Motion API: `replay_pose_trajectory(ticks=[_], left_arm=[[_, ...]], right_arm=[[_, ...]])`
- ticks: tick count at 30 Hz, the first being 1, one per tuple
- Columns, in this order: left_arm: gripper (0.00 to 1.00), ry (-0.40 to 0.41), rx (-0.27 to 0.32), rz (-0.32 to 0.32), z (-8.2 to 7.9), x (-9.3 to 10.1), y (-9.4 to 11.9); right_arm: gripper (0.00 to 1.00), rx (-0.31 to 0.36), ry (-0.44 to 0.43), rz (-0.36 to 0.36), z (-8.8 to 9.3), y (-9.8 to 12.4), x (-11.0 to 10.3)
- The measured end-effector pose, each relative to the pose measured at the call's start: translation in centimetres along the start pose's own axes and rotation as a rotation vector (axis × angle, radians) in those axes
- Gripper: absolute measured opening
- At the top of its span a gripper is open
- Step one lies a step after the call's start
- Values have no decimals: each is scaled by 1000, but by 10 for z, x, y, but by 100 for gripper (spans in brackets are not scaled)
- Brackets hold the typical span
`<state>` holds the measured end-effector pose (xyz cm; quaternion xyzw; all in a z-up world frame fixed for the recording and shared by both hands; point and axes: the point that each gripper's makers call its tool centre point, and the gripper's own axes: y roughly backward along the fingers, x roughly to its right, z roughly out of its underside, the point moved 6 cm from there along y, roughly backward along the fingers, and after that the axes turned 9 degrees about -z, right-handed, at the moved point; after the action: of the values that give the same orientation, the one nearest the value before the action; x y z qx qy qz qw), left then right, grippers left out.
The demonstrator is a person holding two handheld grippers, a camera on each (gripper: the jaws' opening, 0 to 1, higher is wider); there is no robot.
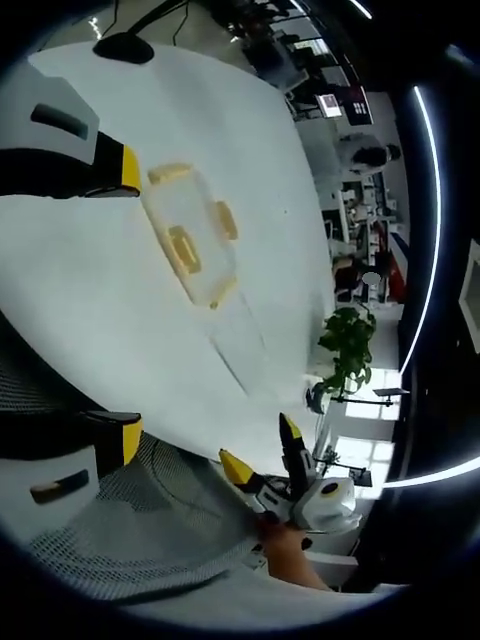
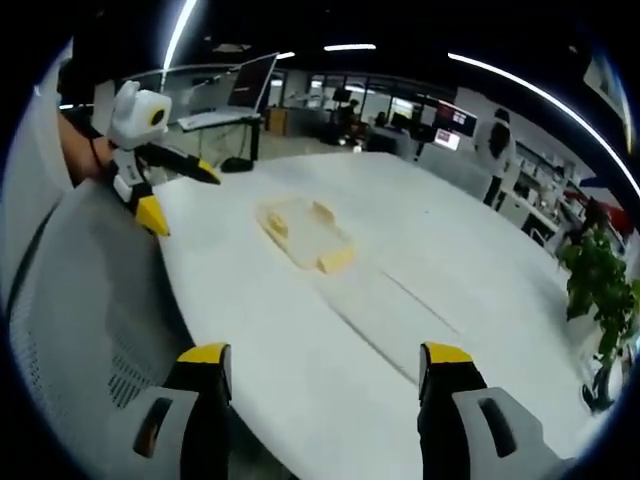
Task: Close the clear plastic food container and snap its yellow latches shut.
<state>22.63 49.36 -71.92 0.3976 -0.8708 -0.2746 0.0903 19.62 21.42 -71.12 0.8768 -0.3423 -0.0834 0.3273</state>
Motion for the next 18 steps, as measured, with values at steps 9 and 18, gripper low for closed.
replay_pose_trajectory(ticks=[9, 18], left_arm=[[87, -21, 24, 4, -8, -9, -6], [87, -38, 25, 10, -10, -18, -14]], right_arm=[[77, -23, 43, -29, -4, -7, 4], [76, -32, 68, -41, -12, -18, 13]])
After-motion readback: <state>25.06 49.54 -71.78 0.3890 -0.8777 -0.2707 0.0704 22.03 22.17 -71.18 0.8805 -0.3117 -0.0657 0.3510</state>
